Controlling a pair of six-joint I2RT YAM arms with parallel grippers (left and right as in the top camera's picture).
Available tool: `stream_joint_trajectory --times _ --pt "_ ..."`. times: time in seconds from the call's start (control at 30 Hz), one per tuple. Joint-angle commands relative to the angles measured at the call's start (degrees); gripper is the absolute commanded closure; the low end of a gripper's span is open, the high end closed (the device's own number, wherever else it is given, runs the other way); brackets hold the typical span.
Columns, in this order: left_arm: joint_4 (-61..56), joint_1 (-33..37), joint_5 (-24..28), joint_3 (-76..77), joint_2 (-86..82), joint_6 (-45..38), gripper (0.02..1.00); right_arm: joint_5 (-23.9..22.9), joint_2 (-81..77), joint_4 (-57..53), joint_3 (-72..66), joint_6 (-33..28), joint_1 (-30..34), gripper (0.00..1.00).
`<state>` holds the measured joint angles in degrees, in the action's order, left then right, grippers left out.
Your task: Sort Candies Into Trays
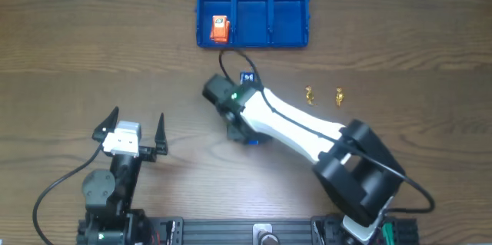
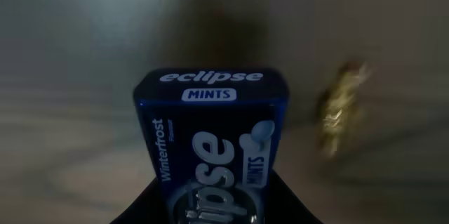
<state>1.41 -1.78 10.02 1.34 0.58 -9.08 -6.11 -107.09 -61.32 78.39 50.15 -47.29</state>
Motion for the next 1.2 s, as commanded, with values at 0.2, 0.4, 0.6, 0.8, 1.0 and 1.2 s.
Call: stream_joint_trajectory --times 0.2,0.4,0.6,0.8,1.0,1.2 --pt "2.0 -0.1 1.4 -1.1 -0.4 -0.6 0.02 -13.4 -3.4 -3.4 36.3 -17.8 15.2 0.79" --pt "2.0 -0.1 1.4 -1.1 -0.4 -0.6 0.02 -12.2 -15.7 6.5 46.4 -25.2 19.1 0.79" --pt "2.0 -0.1 1.4 -1.1 -0.4 -0.5 0.02 -10.1 -22.9 12.7 46.6 -25.2 20.1 0.785" --pt "2.0 -0.1 1.4 -1.1 -0.4 -0.6 0.02 -10.1 -24.9 13.4 46.6 -25.2 20.1 0.457" --pt "2.0 -0.1 1.4 -1.1 -0.4 -0.6 0.02 -9.2 -24.3 12.1 46.6 -25.2 19.9 0.198" --pt "2.0 -0.1 1.4 -1.1 -0.4 -0.6 0.02 -6.2 -17.0 0.0 45.7 -21.9 15.5 0.117"
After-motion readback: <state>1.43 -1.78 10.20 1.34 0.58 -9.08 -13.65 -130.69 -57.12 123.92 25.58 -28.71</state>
